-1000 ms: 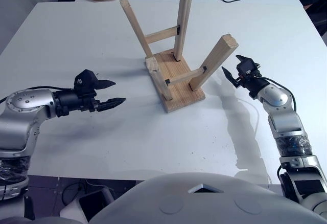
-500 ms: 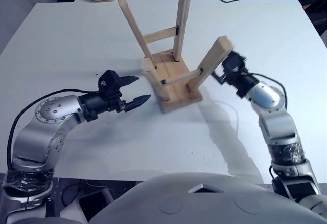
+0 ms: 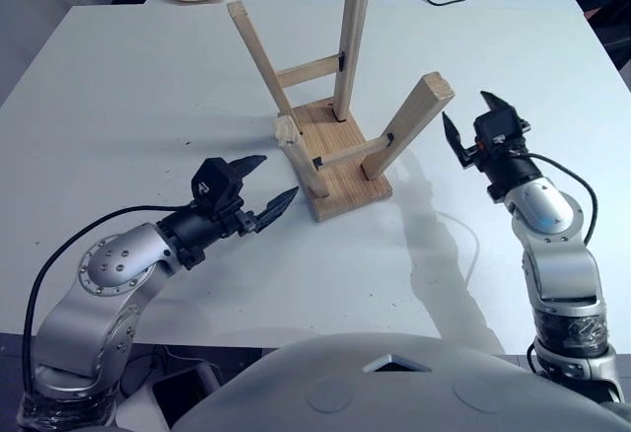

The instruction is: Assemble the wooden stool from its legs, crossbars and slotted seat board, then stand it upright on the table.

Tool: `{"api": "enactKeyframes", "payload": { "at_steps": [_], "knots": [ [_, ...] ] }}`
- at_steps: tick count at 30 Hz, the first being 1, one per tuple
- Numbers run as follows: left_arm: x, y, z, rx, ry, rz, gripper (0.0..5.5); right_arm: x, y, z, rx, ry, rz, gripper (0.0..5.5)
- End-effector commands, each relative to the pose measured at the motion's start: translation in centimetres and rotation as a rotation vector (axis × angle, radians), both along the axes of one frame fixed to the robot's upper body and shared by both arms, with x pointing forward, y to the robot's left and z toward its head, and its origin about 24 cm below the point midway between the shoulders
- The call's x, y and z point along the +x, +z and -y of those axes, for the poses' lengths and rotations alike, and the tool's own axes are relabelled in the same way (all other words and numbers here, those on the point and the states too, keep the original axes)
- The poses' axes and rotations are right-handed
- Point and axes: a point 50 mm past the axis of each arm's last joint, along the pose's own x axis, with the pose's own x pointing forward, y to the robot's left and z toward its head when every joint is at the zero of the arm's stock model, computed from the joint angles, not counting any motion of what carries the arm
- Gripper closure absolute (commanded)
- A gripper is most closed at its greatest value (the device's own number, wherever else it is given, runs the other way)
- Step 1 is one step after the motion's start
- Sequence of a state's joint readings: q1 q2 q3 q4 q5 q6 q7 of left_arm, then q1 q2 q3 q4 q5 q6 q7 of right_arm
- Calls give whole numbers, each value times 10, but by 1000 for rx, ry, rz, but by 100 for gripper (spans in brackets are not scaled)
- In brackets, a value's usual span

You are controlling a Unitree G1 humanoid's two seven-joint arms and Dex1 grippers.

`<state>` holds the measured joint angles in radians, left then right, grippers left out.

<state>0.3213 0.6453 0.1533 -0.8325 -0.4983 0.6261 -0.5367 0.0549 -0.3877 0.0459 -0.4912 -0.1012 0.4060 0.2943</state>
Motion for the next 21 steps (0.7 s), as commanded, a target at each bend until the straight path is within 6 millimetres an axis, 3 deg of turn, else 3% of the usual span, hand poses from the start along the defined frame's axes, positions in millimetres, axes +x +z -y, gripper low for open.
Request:
{"api": "enactKeyframes", "payload": {
  "at_steps": [1, 6, 8, 14, 18, 21],
  "knots": [
    [12, -22, -12, 91, 48, -22, 183, -12, -29, 3, -170, 182, -218, 229],
    [43, -34, -29, 137, 117, 19, 183, -21, -48, 5, -263, 321, -343, 229],
    [51, -36, -11, 112, 61, 41, 183, -25, -55, 2, -271, 360, -379, 229],
    [32, -31, 67, -3, -358, 22, 183, -39, -69, 9, -323, 466, -533, 229],
    [48, -15, 112, -73, -460, 92, 183, -35, -72, 21, -347, 466, -573, 229],
    [52, -15, 126, -72, -468, 115, 183, -26, -75, 33, -358, 411, -571, 229]
  ]
}}
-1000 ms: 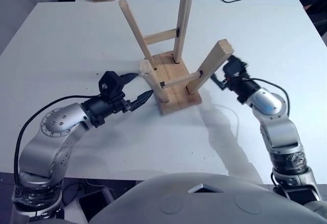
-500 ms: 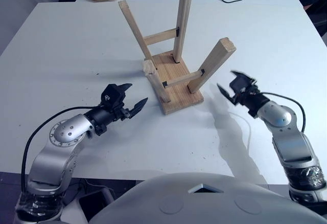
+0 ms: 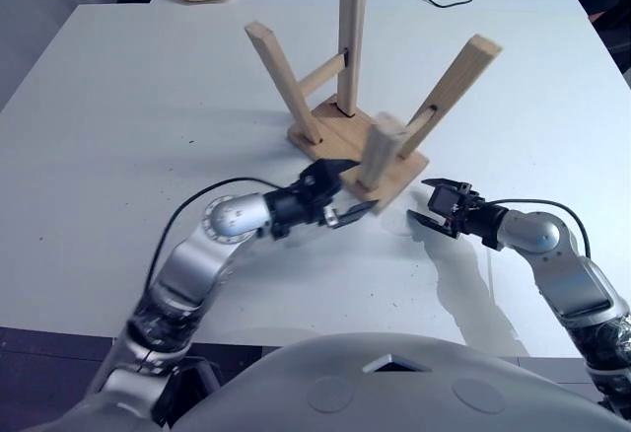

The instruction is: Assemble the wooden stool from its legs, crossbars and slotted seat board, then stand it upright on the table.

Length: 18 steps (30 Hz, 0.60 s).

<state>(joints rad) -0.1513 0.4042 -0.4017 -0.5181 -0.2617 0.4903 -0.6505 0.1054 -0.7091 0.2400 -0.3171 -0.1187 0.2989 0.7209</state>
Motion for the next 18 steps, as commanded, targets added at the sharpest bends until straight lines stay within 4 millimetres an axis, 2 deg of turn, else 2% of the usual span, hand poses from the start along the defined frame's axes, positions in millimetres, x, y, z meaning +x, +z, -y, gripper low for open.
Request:
{"api": "enactKeyframes", "payload": {
  "at_steps": [1, 3, 5, 8, 11, 14, 15, 18],
  "knots": [
    [5, -4, 15, 19, 5, 22, 183, 4, -18, 26, -78, -100, -67, 229],
    [5, -10, 8, 36, 41, 15, 183, 9, -20, 36, -91, -144, -50, 229],
    [5, -19, -14, 83, 110, 4, 183, 15, -21, 46, -111, -194, -16, 229],
    [5, -36, -70, 189, 243, -35, 183, 26, -20, 52, -107, -280, 58, 229],
    [13, -41, -120, 216, 389, -60, 183, 30, -21, 44, -65, -318, 102, 229],
    [33, -44, -163, 217, 572, -37, 183, 31, -23, 33, -29, -334, 122, 229],
    [42, -46, -172, 206, 634, -27, 183, 31, -24, 30, -21, -335, 124, 229],
    [71, -50, -179, 172, 741, 32, 183, 30, -28, 21, -1, -334, 121, 229]
  ]
}}
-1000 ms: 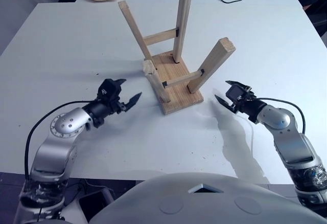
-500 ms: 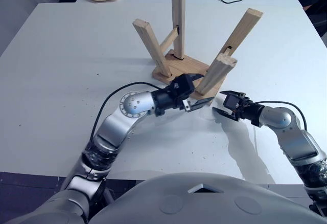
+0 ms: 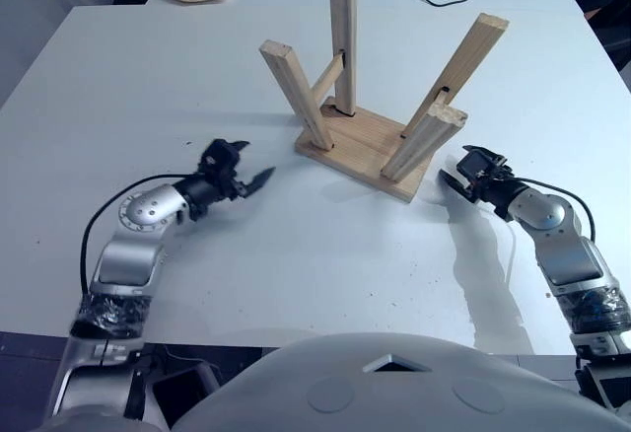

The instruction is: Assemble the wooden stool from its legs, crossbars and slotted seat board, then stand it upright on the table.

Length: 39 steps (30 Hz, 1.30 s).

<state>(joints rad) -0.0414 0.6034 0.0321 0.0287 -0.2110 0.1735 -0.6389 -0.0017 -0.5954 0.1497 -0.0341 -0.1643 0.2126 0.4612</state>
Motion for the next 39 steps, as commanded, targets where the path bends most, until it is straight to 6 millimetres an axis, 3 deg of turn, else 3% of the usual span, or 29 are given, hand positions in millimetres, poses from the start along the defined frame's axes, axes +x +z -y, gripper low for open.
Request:
{"api": "enactKeyframes", "payload": {
  "at_steps": [1, 5, 12, 22, 25, 30, 35, 39],
  "knots": [
    [42, -5, -6, -7, 127, 109, 201, -8, -18, -11, 16, -1, -78, 229],
    [60, -28, 5, 44, 158, 109, 252, -10, -24, -10, -1, 5, -100, 229],
    [65, -63, 19, 201, 140, 80, 254, -7, -26, -18, 4, 34, -111, 229],
    [43, -79, 92, 80, -274, 78, 254, -7, -27, -32, 69, 107, -163, 229],
    [23, -82, 82, 80, -322, 72, 254, -5, -26, -37, 75, 147, -166, 229],
    [-28, -73, 37, 68, -221, 44, 254, -11, -24, -47, 90, 246, -178, 229],
    [-65, -48, 40, 26, -222, 28, 254, -25, -15, -56, 169, 345, -222, 229],
    [-76, -28, 44, -4, -215, 22, 254, -30, -7, -56, 216, 354, -238, 229]
  ]
}}
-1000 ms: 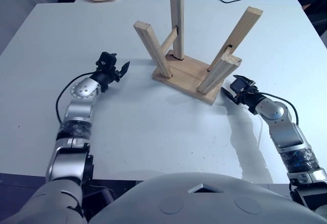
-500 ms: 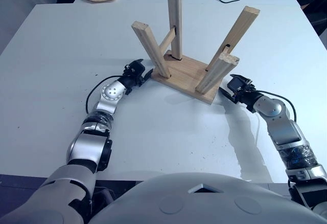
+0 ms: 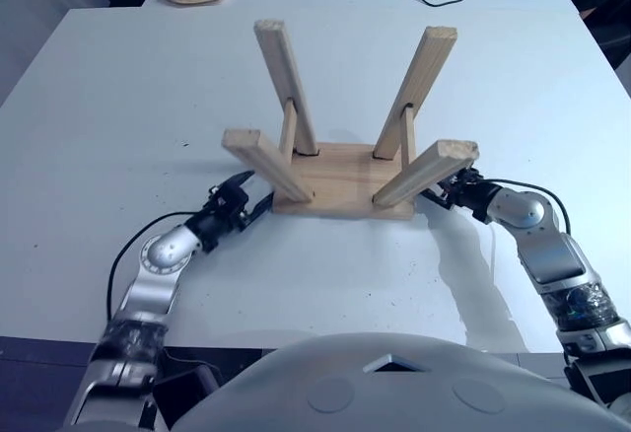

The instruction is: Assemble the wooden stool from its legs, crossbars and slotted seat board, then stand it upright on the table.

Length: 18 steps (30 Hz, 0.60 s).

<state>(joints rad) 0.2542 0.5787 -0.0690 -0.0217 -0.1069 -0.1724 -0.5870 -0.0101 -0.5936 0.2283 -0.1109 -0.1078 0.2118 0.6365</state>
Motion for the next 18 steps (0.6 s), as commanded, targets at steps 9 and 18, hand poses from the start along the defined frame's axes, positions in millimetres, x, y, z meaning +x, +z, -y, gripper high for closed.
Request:
{"api": "enactKeyframes", "payload": {
  "at_steps": [9, 18],
  "knots": [
    [-33, 9, -17, 20, 107, -70, 254, -29, 1, 19, 48, 11, -165, 229],
    [-50, -8, 1, 50, 19, -89, 254, -69, -8, 16, 73, 44, -286, 229]
  ]
}}
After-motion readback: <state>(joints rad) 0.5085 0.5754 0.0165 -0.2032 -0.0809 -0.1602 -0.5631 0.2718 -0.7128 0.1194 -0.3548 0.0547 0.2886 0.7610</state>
